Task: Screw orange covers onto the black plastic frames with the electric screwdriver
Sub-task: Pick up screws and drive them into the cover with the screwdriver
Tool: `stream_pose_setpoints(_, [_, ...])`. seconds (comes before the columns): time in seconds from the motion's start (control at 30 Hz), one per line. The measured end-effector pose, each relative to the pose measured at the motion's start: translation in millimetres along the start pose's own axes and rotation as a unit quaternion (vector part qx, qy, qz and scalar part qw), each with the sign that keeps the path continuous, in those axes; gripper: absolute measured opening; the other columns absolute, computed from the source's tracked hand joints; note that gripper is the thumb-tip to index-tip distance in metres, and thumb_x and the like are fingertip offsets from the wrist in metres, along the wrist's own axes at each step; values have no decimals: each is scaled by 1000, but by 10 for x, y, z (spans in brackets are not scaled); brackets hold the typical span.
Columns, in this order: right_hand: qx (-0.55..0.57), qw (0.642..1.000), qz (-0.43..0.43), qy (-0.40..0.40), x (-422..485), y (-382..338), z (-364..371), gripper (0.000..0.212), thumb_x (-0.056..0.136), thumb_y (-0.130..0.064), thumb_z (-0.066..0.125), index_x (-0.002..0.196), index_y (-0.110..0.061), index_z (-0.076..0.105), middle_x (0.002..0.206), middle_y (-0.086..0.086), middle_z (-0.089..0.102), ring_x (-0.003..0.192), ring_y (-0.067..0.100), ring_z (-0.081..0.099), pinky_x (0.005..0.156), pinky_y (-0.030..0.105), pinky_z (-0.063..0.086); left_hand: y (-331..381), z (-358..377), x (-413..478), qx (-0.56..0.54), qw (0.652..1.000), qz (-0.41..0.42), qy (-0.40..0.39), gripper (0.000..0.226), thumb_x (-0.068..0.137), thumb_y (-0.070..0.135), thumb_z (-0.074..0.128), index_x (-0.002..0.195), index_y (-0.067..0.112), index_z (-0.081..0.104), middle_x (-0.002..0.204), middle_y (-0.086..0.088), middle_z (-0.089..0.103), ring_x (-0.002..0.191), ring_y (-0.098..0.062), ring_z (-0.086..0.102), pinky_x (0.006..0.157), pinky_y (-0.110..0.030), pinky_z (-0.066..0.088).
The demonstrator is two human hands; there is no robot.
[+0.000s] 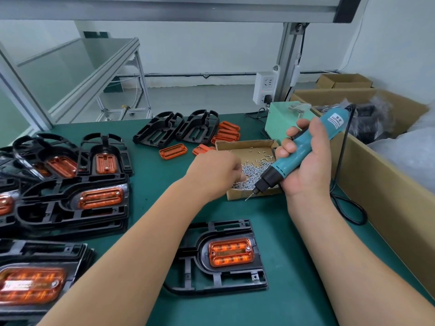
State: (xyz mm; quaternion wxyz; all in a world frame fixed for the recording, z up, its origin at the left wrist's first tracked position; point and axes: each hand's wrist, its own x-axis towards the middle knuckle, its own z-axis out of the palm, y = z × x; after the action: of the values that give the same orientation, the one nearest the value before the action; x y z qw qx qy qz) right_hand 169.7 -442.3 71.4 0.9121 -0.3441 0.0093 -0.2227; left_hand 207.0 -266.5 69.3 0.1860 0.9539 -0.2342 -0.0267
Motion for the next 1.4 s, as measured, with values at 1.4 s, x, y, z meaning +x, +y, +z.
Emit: stream_pose_setpoints(1.4, [21,1000,-10,-20,-181,-47,148,22,107,-38,59,102,-17,55,85,1,62,59,9,49,57,22,47,-143,-47,-822,-417,908,29,-45,17,96,9,75,106,23,72,94,4,80,96,-11,75,92,-22,56])
